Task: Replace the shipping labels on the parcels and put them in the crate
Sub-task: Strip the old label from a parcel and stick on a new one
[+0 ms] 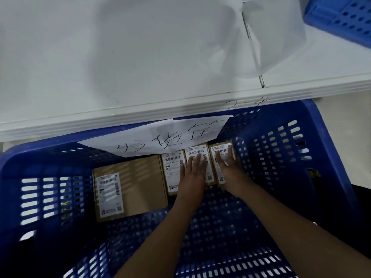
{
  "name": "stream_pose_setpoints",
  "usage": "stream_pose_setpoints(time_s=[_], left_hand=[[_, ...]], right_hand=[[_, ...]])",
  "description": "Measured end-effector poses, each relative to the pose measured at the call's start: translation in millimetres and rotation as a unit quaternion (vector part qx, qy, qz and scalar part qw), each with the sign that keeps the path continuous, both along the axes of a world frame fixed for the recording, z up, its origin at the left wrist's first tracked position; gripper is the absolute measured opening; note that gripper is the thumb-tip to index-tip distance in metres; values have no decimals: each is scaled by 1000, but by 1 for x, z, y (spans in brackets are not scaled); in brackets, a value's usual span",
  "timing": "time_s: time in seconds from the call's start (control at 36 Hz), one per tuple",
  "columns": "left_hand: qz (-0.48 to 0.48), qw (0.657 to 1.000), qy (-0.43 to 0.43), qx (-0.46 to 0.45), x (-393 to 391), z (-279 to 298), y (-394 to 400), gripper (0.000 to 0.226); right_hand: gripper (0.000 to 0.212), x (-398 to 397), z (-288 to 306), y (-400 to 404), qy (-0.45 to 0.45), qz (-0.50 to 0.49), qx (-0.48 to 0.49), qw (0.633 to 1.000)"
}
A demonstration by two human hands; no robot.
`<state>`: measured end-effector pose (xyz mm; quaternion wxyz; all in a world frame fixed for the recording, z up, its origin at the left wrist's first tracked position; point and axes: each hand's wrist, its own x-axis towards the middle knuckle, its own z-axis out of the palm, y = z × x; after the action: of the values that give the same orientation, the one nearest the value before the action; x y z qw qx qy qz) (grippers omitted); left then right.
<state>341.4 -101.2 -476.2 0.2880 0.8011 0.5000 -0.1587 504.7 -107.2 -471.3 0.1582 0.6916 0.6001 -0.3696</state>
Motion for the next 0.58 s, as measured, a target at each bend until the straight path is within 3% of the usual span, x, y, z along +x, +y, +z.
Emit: stream_pose_setpoints(time_s=[0.22, 0.39, 0.58], left_hand=[[-8, 999, 32, -28, 5, 12, 3, 81], [60, 996, 56, -37, 7, 20, -5, 87], [34, 994, 83, -65, 7, 23, 2, 90]], right_hand=[[121, 5, 2, 1, 2, 8, 1, 1000], [124, 6, 3, -1, 19, -4, -4, 1000], [123, 4, 2, 6, 4, -8, 3, 1000]])
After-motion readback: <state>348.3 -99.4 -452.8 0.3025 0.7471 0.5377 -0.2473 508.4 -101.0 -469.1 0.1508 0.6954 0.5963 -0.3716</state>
